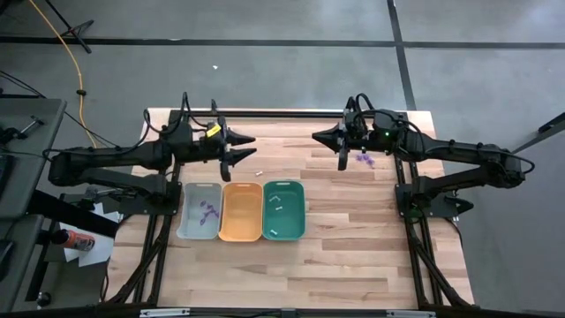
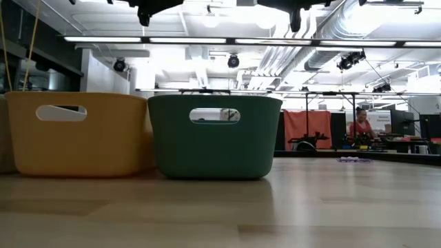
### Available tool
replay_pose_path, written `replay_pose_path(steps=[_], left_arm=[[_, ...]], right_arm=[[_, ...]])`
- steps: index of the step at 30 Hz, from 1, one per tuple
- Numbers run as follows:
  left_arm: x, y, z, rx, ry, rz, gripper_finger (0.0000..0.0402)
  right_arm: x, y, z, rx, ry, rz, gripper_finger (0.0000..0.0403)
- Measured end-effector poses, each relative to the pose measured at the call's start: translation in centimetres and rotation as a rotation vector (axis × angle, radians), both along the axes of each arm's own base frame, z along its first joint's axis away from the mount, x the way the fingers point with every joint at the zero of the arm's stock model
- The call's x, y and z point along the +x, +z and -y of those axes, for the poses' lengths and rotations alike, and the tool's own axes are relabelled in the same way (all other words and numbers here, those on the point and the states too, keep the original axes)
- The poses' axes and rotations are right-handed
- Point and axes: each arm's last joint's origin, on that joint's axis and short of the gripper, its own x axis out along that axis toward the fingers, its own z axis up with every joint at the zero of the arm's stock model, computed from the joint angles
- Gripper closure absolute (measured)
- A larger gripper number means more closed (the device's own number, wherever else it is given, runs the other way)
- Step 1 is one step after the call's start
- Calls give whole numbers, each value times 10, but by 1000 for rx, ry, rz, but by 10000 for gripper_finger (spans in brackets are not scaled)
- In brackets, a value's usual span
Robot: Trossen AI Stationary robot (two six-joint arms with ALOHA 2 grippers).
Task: Sort Halloween decoration
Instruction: Put the white bone toy into the green bin
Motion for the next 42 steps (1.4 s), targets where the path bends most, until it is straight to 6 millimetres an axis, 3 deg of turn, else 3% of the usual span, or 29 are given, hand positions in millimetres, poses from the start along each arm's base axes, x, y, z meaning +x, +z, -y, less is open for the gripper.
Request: replay_pose_path(steps=[4,6,26,30,33,42], left_arm=[[0,0,0,34,-12,-6,360],[0,0,1,38,-37,-6,390],[-3,2,-4,-37,-26,11,401],[-3,2,-4,-36,-26,11,401],[-3,1,-4,-37,-26,9,401],[-3,1,-4,-47,-23,10,401]], right_arm=[[0,0,0,-1,0,1,403],[0,0,0,-1,0,1,403],[0,0,0,-22,0,-2,403],[0,0,2,26,-85,3,396],[-1,-2,5,57,-107,-14,364],[-4,-6,7,43,-180,-156,210]])
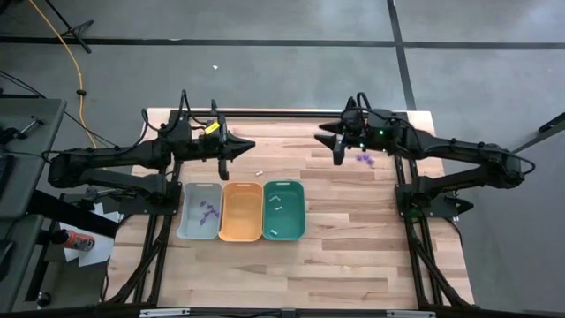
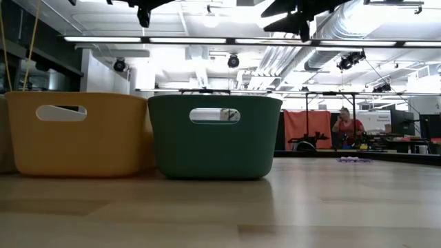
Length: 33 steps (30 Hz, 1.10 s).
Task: Sort Halloween decoration
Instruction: Put the white bone toy into the green bin
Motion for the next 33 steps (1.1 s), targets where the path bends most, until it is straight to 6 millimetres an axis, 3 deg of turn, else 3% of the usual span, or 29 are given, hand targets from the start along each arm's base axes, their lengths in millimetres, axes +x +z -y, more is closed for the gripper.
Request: replay_pose_path(steps=[3,6,10,16,21,27,33], left_arm=[[0,0,0,-17,4,1,401],[0,0,0,-19,4,-2,401],[0,-2,0,-23,4,-21,401],[0,-5,0,-28,6,-51,401],[0,-6,0,-28,8,-55,401],[0,-6,0,-27,12,-54,401],[-1,-6,-2,-27,21,-54,401]], right_arm=[[-4,23,7,-16,-88,-123,199],[-8,41,28,18,-259,-327,197],[-17,41,72,110,-499,-579,196],[-32,-8,139,314,-700,-856,196],[-44,-63,179,536,-710,-989,197],[-58,-131,202,803,-625,-1132,197],[-64,-164,208,938,-572,-1192,197]])
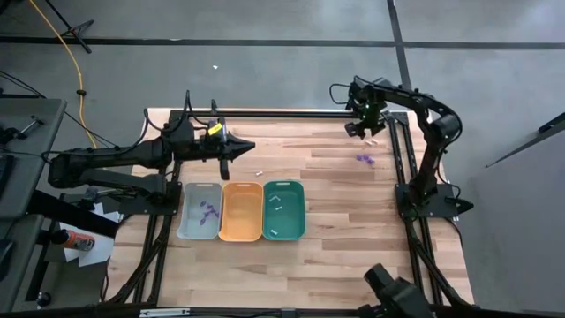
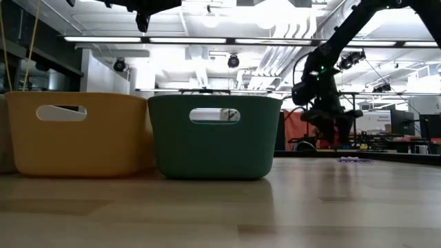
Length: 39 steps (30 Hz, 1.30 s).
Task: Sort Halloween decoration
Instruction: Put the white bone toy into the green bin
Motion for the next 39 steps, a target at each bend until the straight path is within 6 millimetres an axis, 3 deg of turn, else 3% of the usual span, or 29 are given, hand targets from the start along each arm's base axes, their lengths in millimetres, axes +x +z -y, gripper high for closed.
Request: replay_pose_path(steps=[15,28,36,39], left_arm=[[-2,0,-10,-4,48,2,401],[-2,0,-10,-16,69,7,401],[-3,6,-12,-44,144,72,401],[-3,10,-12,-35,143,120,401]], right_arm=[[1,-40,6,107,37,-63,210],[5,-45,7,114,140,-33,305],[13,-44,2,113,262,-25,392],[17,-40,-1,97,300,-15,393]])
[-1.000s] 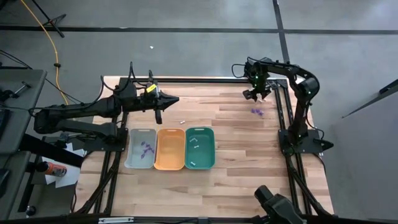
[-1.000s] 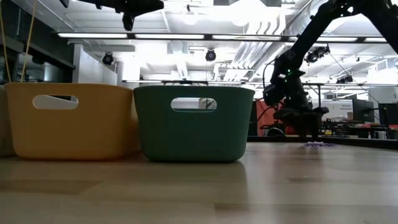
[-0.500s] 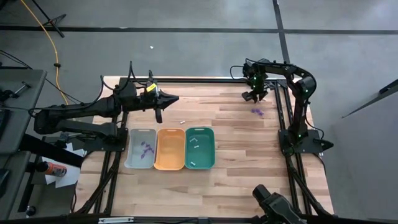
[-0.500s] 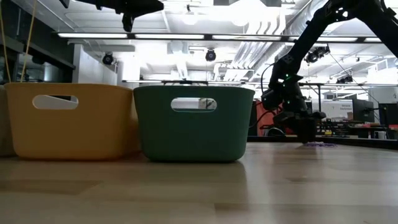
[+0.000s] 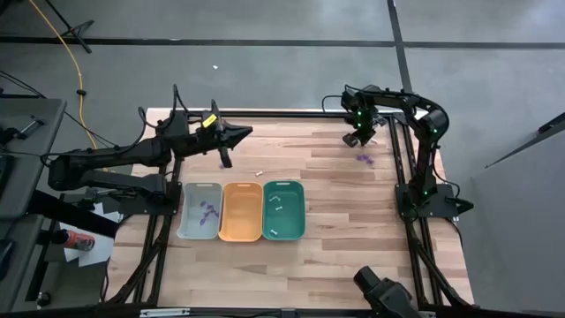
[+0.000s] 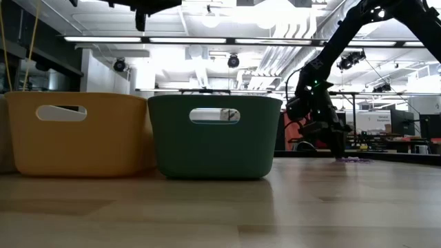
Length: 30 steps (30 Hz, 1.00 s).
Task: Sort Halloween decoration
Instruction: Put the white bone toy into the green bin
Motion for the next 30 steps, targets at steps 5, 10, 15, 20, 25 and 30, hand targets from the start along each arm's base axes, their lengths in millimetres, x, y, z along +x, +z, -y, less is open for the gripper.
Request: replay_pose_path(steps=[5,10,15,20,25,30], left_arm=[[0,4,0,35,2,30,401],[-4,7,1,72,7,39,401],[-9,10,2,76,7,51,401],[-14,13,4,58,-7,69,401],[-18,16,6,55,-47,90,401],[-17,16,9,81,-160,79,401]], right_arm=[[10,29,-9,-85,63,99,399],[30,73,-29,-191,130,360,401],[68,118,-69,-293,255,736,401],[109,146,-130,-368,397,1078,402],[145,172,-196,-380,519,1407,402],[159,196,-247,-577,559,1620,402]])
